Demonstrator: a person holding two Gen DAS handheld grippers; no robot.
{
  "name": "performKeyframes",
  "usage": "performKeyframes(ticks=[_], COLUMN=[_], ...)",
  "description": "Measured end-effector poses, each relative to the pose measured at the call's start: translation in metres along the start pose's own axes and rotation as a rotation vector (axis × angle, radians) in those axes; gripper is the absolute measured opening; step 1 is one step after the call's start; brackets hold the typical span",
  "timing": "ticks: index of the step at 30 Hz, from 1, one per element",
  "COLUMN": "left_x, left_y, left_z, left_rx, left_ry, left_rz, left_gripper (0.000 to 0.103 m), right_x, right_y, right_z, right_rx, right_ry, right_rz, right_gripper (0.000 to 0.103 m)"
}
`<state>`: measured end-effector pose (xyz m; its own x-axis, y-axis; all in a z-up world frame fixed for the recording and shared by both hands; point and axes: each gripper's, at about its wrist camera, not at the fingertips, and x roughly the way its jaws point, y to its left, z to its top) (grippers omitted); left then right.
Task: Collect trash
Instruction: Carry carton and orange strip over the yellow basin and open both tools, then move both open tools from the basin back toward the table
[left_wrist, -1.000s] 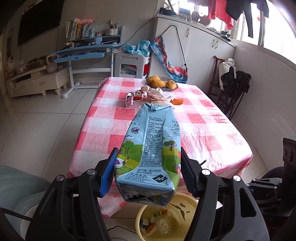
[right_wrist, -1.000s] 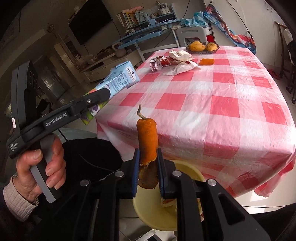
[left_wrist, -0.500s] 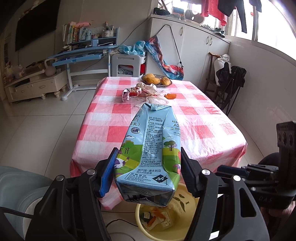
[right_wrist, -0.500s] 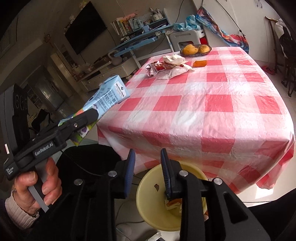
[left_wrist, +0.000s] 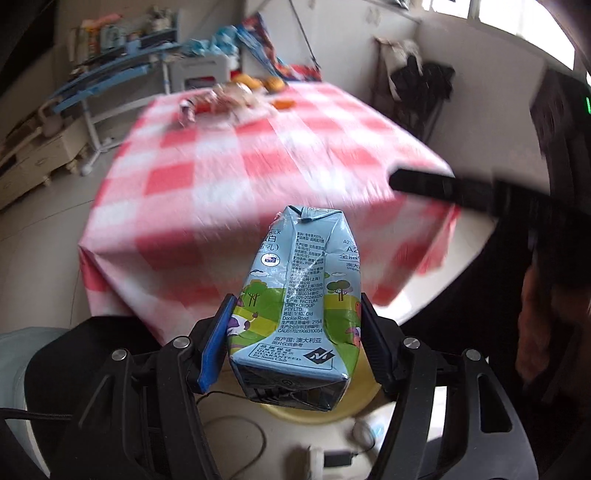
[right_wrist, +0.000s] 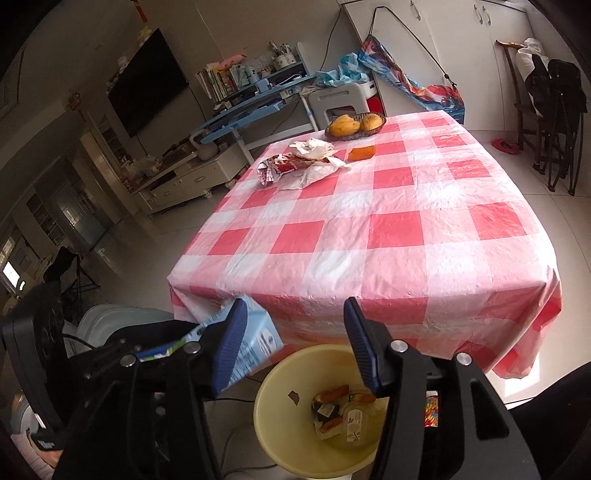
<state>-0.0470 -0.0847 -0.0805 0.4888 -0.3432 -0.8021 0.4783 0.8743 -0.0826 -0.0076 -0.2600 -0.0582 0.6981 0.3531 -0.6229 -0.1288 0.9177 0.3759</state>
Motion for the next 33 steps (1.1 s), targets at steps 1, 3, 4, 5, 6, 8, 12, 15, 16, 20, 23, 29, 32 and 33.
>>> performKeyframes(ticks=[1, 3, 4, 5, 6, 8, 12, 15, 16, 20, 23, 29, 32, 33], left_x=[0.005, 0.014, 0.017, 0.018, 0.019, 0.018, 0.017, 0.013, 0.010, -0.001, -0.009, -0.017, -0.018, -0.019], left_y=[-0.003, -0.005, -0.004, -0.003, 0.001, 0.008, 0.021, 0.028, 0.031, 0.044, 0.050, 0.060, 0.069, 0.071], left_z=[-0.004, -0.011, -0.013, -0.014, -0.015, -0.014, -0.012, -0.010, -0.009, -0.006, -0.002, 0.027, 0.040, 0.042], left_rx=[0.018, 0.032, 0.031, 0.026, 0.013, -0.019, -0.085, -0.131, -0.150, -0.217, -0.245, -0.281, -0.315, -0.326], left_ry=[0.035, 0.083, 0.097, 0.103, 0.109, 0.106, 0.089, 0.048, 0.026, -0.064, -0.122, -0.226, -0.267, -0.277], left_rz=[-0.016, -0.019, -0.011, -0.009, -0.010, -0.011, -0.018, -0.021, -0.020, 0.012, 0.050, 0.118, 0.147, 0.156], left_gripper=[0.062, 0.062, 0.062, 0.062, 0.062, 0.063, 0.066, 0.069, 0.071, 0.079, 0.081, 0.084, 0.087, 0.088], right_x=[0.001, 0.003, 0.004, 0.005, 0.005, 0.008, 0.011, 0.013, 0.014, 0.015, 0.017, 0.020, 0.022, 0.022], right_y=[0.000, 0.000, 0.000, 0.001, 0.002, 0.005, 0.009, 0.011, 0.011, 0.011, 0.012, 0.018, 0.019, 0.019], right_z=[0.000, 0.000, 0.000, -0.001, -0.001, -0.002, -0.004, -0.005, -0.005, -0.005, -0.005, -0.005, -0.005, -0.004], right_rx=[0.001, -0.002, -0.006, -0.012, -0.018, -0.032, -0.057, -0.071, -0.074, -0.080, -0.085, -0.111, -0.111, -0.112], right_ry=[0.001, 0.006, 0.008, 0.010, 0.013, 0.020, 0.030, 0.030, 0.030, 0.028, 0.030, 0.021, 0.016, 0.013], right_rz=[-0.004, -0.010, -0.015, -0.019, -0.024, -0.037, -0.056, -0.066, -0.070, -0.083, -0.092, -0.114, -0.132, -0.139], right_gripper=[0.054, 0.055, 0.056, 0.057, 0.057, 0.058, 0.058, 0.059, 0.061, 0.062, 0.063, 0.066, 0.066, 0.066])
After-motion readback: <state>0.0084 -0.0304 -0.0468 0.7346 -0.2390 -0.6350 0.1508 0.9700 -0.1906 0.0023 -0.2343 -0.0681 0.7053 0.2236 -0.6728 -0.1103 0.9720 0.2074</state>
